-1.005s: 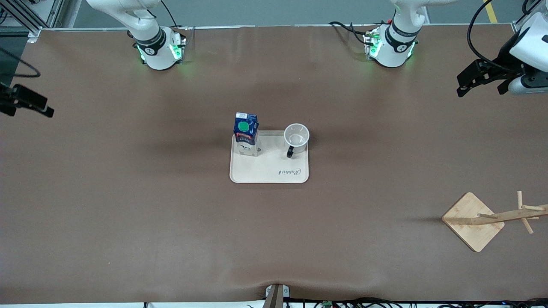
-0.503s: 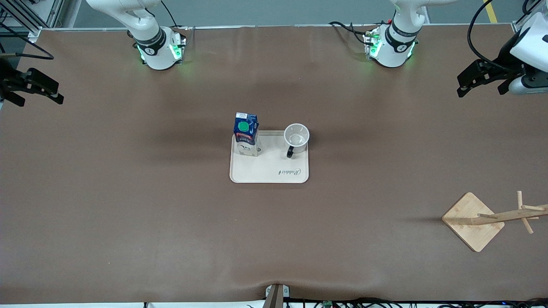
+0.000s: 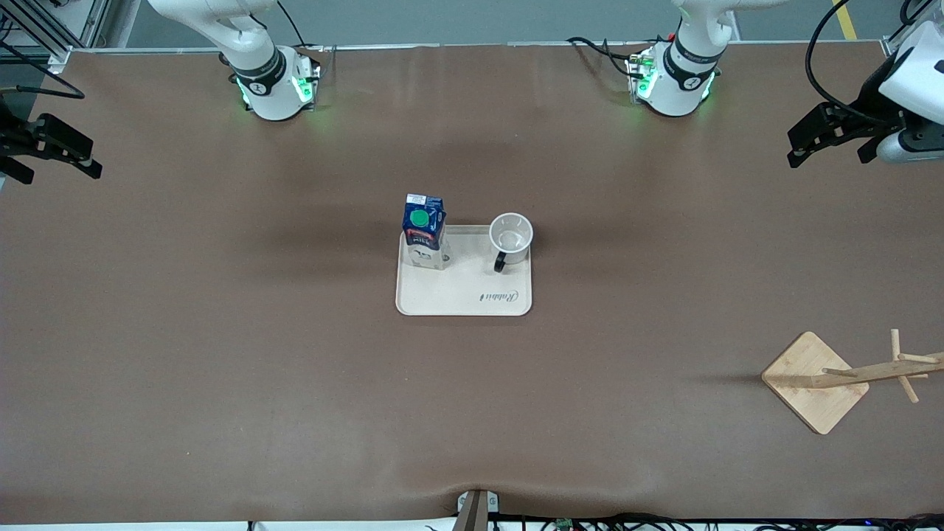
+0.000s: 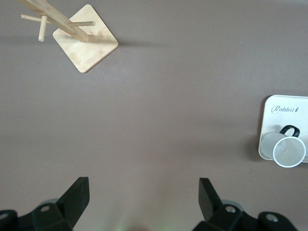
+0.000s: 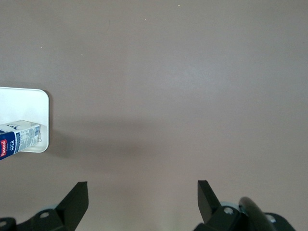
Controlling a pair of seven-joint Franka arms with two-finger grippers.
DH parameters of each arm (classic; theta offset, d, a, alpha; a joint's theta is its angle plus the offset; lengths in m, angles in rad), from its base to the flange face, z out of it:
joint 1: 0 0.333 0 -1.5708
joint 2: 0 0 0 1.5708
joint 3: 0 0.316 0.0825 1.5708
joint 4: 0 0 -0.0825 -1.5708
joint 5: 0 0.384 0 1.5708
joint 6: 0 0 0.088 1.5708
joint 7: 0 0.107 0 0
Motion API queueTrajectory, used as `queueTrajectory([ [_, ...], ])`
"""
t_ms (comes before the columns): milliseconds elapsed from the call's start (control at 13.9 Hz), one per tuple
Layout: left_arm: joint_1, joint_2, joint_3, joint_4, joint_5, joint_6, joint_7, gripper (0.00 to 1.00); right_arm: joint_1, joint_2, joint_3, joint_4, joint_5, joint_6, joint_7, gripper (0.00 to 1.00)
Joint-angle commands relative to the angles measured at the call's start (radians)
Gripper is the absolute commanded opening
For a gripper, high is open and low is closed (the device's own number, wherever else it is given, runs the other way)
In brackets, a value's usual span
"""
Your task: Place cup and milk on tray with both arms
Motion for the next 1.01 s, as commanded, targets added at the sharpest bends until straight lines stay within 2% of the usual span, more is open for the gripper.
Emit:
queueTrajectory([
  [0,0.001,-0.009,0.006,-0.003,-0.007,-0.001,0.016,1.00,-0.014,0.000,0.003,0.011,-0.023,-0.004,-0.020,1.00],
  [574,0.001,0.014,0.006,0.049,0.000,-0.049,0.010,1.00,-0.020,0.011,0.004,0.008,-0.044,-0.008,-0.021,1.00],
  [933,0.016,0.014,0.006,0.048,0.000,-0.055,0.012,1.00,-0.022,0.014,0.004,0.007,-0.044,-0.006,-0.023,1.00],
])
